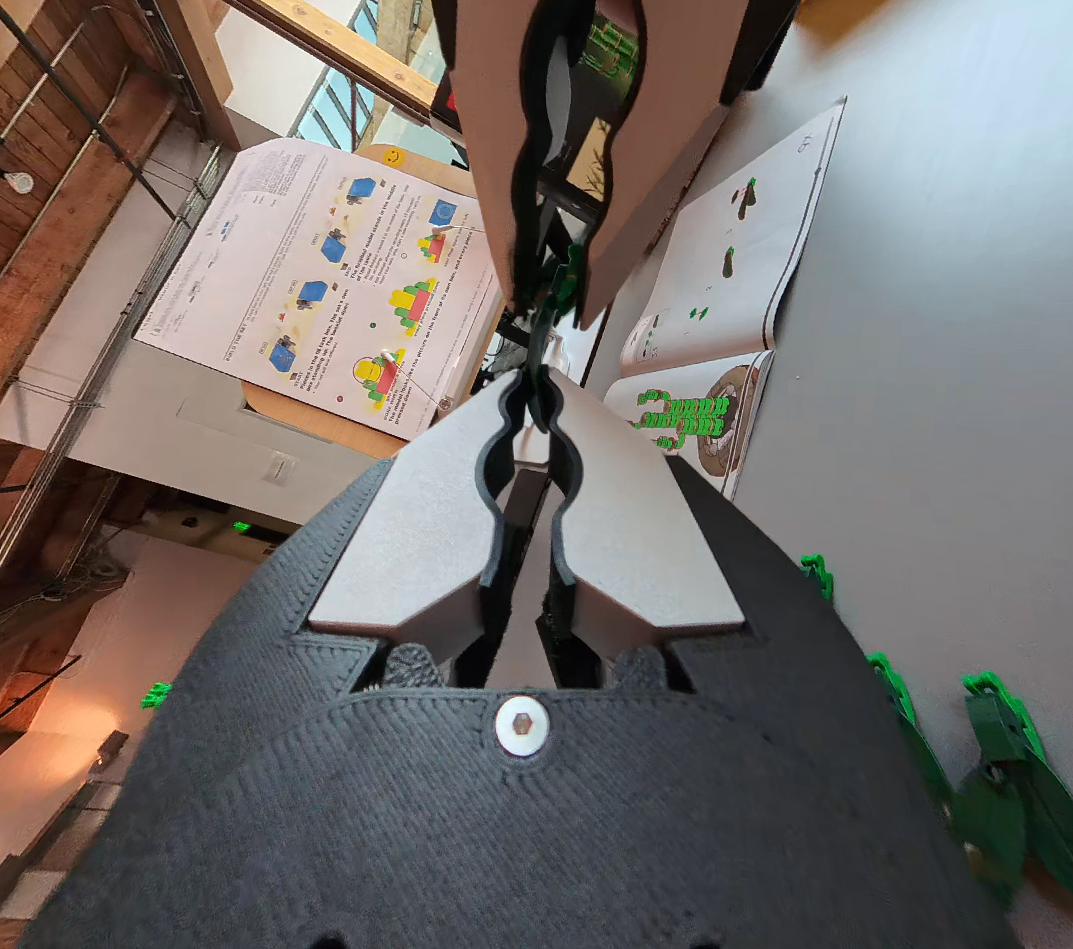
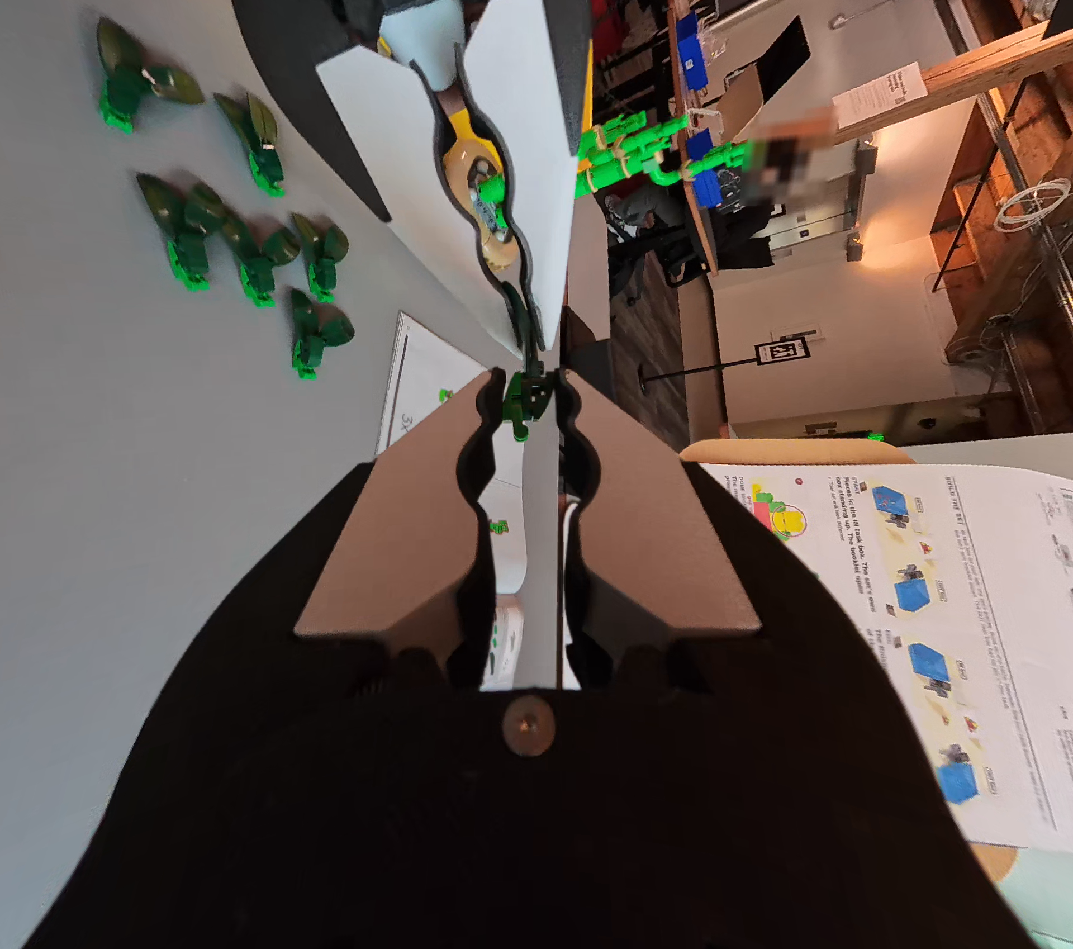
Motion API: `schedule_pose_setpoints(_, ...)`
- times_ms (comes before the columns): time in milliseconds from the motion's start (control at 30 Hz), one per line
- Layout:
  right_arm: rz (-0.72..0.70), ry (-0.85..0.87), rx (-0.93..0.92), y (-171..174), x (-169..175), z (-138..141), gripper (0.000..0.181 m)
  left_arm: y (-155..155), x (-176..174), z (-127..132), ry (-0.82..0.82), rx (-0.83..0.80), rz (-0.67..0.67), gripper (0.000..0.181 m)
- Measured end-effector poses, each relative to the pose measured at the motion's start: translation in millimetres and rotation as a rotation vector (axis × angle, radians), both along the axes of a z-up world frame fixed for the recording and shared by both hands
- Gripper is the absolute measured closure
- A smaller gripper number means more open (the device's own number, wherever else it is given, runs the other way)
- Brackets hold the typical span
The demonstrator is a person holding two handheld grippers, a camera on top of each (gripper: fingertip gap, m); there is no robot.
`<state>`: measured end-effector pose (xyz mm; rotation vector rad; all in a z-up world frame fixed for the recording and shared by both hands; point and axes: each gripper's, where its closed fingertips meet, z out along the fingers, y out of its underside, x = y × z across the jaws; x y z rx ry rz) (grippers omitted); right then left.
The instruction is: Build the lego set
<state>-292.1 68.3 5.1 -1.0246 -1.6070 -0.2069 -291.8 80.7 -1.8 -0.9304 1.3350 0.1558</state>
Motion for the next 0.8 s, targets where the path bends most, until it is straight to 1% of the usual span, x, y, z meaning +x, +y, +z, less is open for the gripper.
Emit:
schedule_pose_setpoints(133,-0.024,-0.037,-0.001,3,1,-5,0.166,2,1,-5,0.030,-0.006,0.009,0.180)
schedule_pose_setpoints(333,-0.036,-0.004,-0.044,4,1,-5,0.168,2,1,-7,0.034,-0.022,0.012,0.180)
schedule_pose_setpoints(533,-0.052,-0.023,-0.061,7,3,-11,0.169,3,3,-12,0.047,-0.045,0.011,0.181)
schedule_pose_setpoints(600,-0.059,0.046,-0.032,10,2,0,0.168,5,2,-2,-0.020,-0.037,0.022,0.178)
schedule_pose_setpoints(667,-0.064,0.143,0.009,12,-1,15,0.169,5,-2,15,-0.157,-0.092,0.006,0.174)
schedule_pose_setpoints(700,-0.090,0.181,0.042,15,-1,22,0.169,5,-4,23,-0.237,-0.163,-0.011,0.171)
schedule_pose_setpoints(800,-0.165,0.248,0.161,23,2,39,0.169,7,-12,38,-0.470,-0.444,-0.092,0.162)
